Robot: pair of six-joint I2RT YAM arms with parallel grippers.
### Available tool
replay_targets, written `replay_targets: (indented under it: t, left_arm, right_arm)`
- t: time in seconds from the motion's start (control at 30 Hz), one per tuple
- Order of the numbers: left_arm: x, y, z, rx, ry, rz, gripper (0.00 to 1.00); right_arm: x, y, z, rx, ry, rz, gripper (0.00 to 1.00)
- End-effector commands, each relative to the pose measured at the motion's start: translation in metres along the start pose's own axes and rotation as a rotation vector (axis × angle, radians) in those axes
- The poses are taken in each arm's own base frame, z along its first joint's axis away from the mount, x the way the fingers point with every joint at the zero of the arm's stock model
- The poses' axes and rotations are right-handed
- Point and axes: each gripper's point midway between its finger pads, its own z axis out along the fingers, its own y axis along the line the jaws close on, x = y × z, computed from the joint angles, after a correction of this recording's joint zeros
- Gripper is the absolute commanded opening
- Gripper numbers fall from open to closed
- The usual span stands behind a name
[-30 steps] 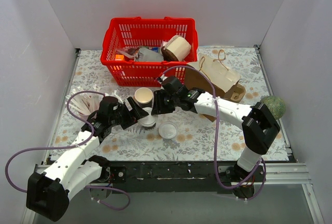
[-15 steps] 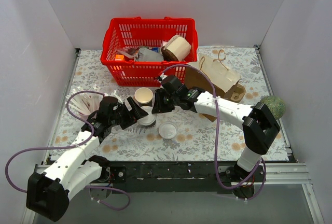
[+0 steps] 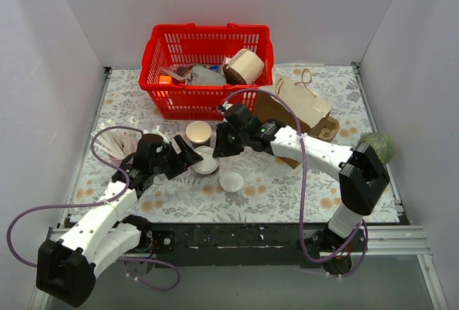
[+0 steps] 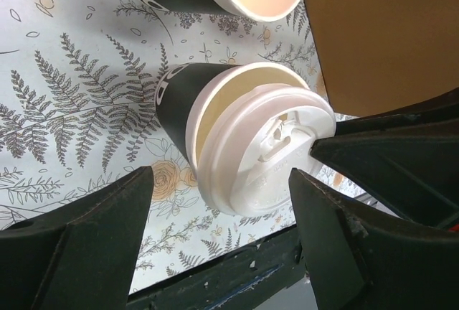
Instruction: Pack the takeout coffee
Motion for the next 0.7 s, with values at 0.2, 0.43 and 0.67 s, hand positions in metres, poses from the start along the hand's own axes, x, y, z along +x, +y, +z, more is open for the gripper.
replay_targets:
  t: [0.2,0.43,0.67]
  left_arm:
    - [-0.025,-0.028,-0.018,0.054,-0.085,0.069,0.67]
    - [-0.029,-0.038,-0.007,0.049,-0.028,0.111,0.59]
    - [-0.017,-0.044,0.002,0.107,0.044,0.137,0.64]
  right_arm:
    - [-0.013,-0.005,-0.018,0.021,-0.038,-0.025,0.16]
    - [-0.014,-0.016,-0.014,0.005,-0.021,0.006,0.12]
    - [-0.019,-0.013,-0.020,-0.070,-0.044,0.017,0.01]
